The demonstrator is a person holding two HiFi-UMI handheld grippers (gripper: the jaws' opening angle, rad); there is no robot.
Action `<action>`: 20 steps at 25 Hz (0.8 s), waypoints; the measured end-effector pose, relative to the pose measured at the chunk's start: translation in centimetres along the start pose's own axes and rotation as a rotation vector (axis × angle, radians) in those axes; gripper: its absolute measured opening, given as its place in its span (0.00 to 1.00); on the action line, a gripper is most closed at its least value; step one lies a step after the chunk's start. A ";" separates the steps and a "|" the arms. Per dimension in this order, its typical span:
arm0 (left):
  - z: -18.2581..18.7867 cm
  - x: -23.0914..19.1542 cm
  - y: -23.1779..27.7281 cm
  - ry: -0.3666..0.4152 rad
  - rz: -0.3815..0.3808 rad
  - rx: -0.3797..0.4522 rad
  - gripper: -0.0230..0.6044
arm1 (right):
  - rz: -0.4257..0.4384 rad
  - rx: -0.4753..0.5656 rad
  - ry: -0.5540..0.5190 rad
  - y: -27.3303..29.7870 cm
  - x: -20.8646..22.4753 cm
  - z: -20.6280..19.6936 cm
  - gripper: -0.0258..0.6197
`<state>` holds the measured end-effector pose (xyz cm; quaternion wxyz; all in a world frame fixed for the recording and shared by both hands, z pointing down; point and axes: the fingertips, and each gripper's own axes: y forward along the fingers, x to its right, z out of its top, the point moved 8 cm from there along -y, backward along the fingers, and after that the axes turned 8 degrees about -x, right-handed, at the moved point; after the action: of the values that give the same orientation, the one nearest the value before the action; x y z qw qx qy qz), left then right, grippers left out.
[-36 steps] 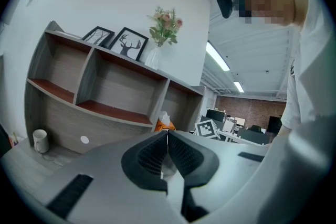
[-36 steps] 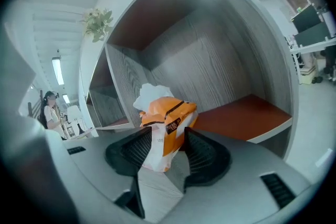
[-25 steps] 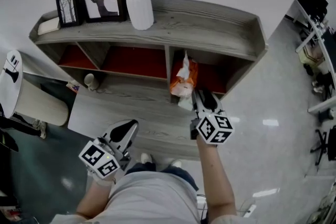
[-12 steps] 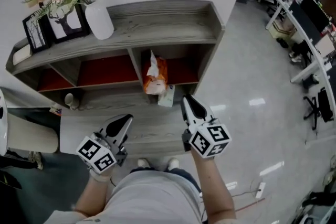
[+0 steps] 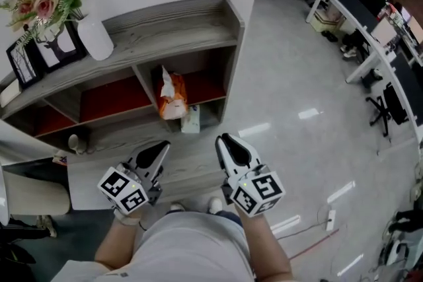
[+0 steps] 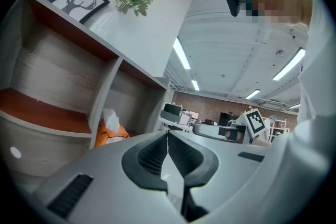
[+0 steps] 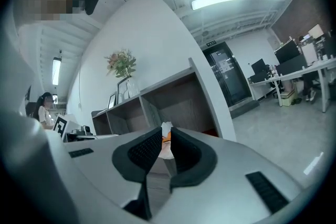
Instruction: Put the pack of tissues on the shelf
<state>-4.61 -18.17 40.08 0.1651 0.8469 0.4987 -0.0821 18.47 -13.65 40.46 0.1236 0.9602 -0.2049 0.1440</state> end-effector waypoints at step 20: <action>-0.4 0.7 1.8 0.000 -0.059 -0.030 0.06 | -0.032 -0.006 0.008 -1.6 -0.3 -1.3 0.13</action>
<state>-2.68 -18.23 40.60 0.1750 0.8294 0.5246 -0.0793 18.55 -11.77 41.27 0.1294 0.9624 -0.1896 0.1453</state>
